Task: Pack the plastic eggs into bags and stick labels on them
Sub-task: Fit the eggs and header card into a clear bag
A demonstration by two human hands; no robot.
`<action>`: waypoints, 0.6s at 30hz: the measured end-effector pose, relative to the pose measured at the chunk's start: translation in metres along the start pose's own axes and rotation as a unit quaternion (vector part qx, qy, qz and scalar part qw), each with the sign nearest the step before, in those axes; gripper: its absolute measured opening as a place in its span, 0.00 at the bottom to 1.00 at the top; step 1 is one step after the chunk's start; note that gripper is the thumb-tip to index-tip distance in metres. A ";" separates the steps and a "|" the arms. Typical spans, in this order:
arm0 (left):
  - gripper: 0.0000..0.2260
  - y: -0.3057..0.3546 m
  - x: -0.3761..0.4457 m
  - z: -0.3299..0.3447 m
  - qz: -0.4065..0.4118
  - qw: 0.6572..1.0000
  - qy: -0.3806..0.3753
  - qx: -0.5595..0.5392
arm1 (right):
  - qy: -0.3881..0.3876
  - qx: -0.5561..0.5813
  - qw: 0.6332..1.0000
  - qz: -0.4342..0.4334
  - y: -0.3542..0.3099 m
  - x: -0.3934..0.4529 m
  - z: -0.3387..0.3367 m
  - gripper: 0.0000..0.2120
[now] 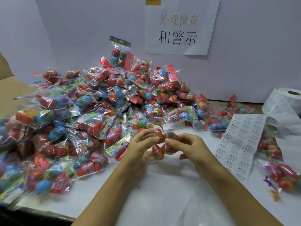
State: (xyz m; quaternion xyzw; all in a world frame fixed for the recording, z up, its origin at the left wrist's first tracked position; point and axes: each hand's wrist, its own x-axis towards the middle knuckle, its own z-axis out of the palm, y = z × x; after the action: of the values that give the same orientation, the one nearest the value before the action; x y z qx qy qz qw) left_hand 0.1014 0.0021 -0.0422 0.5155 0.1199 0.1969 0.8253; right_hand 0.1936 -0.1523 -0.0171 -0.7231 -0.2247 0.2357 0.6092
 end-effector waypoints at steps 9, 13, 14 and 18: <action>0.07 0.001 0.000 0.003 -0.005 1.000 -0.006 0.020 | -0.008 0.004 1.000 -0.014 0.000 0.004 -0.007 0.10; 0.06 0.001 -0.001 0.002 0.002 0.999 0.003 0.037 | -0.037 -0.007 0.999 -0.001 -0.004 0.001 -0.008 0.19; 0.07 0.001 -0.001 0.002 0.004 0.999 0.004 0.045 | -0.039 -0.007 0.999 -0.003 -0.005 0.000 -0.008 0.20; 0.06 0.000 -0.002 0.003 0.003 0.998 0.002 0.070 | -0.024 0.001 1.000 -0.015 -0.005 0.000 -0.005 0.03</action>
State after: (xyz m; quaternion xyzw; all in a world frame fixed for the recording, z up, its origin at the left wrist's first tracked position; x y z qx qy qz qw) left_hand 0.1005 -0.0012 -0.0414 0.5724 0.1333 0.1915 0.7861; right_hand 0.1962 -0.1558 -0.0112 -0.7131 -0.2499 0.2446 0.6077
